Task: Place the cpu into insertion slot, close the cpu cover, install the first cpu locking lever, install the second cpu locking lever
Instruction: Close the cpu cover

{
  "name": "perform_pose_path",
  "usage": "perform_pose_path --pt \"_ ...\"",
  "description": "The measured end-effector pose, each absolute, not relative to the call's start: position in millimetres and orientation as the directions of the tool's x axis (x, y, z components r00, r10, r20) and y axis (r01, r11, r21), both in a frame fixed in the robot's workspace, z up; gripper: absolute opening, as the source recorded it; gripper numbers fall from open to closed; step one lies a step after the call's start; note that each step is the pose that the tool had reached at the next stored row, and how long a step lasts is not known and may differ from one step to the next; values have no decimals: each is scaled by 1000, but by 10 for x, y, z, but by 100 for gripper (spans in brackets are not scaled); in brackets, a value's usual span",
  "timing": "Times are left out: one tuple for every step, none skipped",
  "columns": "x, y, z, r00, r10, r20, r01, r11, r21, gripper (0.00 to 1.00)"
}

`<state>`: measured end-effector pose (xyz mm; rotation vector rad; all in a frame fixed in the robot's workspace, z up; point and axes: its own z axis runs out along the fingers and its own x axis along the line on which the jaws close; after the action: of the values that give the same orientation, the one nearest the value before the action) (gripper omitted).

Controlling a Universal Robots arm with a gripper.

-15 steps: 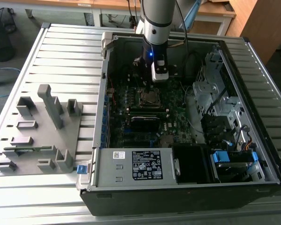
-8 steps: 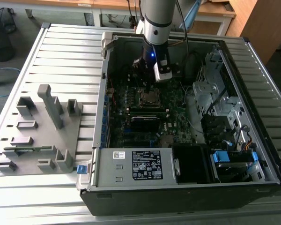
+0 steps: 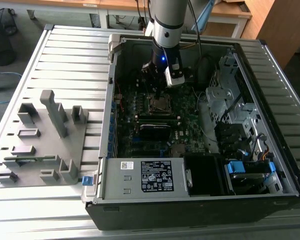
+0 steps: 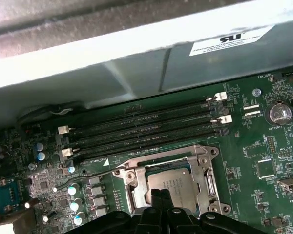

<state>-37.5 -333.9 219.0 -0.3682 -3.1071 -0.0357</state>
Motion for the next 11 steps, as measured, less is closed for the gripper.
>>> perform_pose_path --pt "-375 -3339 2190 -972 234 15 234 972 21 11" --pt "-375 -3339 2190 -972 234 15 234 972 21 11" --pt "-375 -3339 2190 -972 233 15 234 972 21 11" --pt "-375 -3339 2190 -973 232 15 232 972 21 11" --pt "-375 -3339 2190 -974 228 15 228 973 21 11" --pt "-375 -3339 2189 -976 219 15 219 975 21 11" --pt "-375 -3339 2188 -979 205 15 206 978 21 11" --pt "-375 -3339 2187 -982 187 15 188 982 21 11" --pt "-375 -3339 2186 -985 170 15 170 985 21 11" --pt "-375 -3339 2185 -988 152 15 152 988 21 11" --pt "-375 -3339 2184 -991 134 15 134 991 21 11"
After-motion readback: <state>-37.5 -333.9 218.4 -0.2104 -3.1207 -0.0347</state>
